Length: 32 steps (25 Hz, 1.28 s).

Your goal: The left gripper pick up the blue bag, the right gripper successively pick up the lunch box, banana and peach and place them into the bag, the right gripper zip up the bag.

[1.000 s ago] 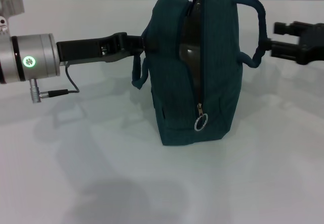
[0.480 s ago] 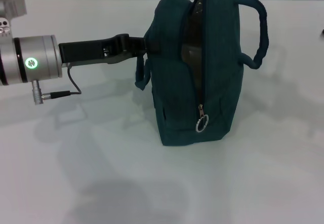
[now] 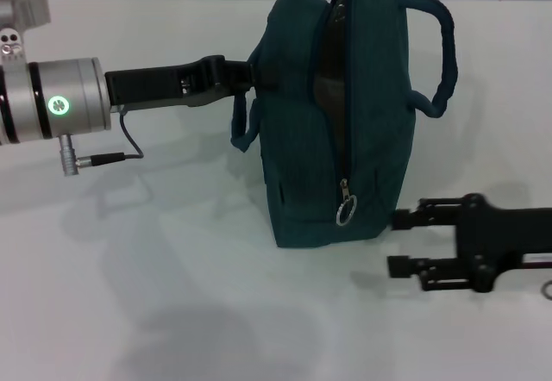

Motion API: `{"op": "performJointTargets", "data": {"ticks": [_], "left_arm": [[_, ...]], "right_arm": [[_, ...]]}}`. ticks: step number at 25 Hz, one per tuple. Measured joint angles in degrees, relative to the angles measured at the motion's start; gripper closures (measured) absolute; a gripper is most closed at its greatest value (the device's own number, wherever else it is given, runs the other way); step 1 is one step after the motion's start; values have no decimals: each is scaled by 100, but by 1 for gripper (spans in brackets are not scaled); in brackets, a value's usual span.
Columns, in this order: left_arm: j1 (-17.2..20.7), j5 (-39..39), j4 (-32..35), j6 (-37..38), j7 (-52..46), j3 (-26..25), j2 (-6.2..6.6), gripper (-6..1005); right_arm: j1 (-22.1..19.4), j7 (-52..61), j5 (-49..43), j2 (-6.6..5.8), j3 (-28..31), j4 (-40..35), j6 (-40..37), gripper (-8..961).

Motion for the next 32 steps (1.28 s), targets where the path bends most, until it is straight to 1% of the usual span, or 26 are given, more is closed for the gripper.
{"op": "performJointTargets", "data": {"ticks": [3, 6, 11, 12, 13, 14, 15, 19, 22, 25, 29, 31, 32], "left_arm": [[12, -32, 1, 10, 5, 0, 0, 935], [17, -38, -2, 26, 15, 0, -2, 935], [21, -48, 0, 36, 33, 0, -20, 935], [21, -48, 0, 36, 33, 0, -20, 935], [22, -50, 0, 36, 36, 1, -24, 935], [22, -51, 0, 36, 40, 11, -28, 935], [19, -52, 3, 36, 42, 19, -35, 935], [5, -54, 15, 36, 43, 26, -42, 935], [26, -55, 18, 35, 45, 31, -43, 935], [31, -55, 4, 35, 63, 35, -43, 935], [31, -54, 3, 35, 78, 36, -42, 935], [30, -54, 2, 35, 79, 36, -41, 935], [30, -53, -1, 35, 79, 38, -42, 935]], "right_arm": [[240, -48, 28, 28, -189, 232, 321, 350], [453, -55, 51, 73, -222, 318, 528, 351], [860, -50, 144, 82, -244, 629, 755, 354], [860, -50, 144, 82, -244, 629, 755, 355], [1027, -51, 207, 81, -319, 805, 926, 355], [1120, -58, 346, 79, -534, 901, 1079, 356], [1120, -58, 346, 79, -534, 901, 1079, 356], [1161, -60, 848, 79, -1197, 932, 1256, 358], [1101, -69, 1215, 79, -1526, 900, 1452, 360], [1005, -158, 1535, 79, -1619, 908, 1590, 362], [845, -270, 1746, 79, -1633, 879, 1619, 364], [812, -275, 1822, 79, -1633, 880, 1637, 594], [798, -278, 1872, 79, -1631, 897, 1664, 615]]}}
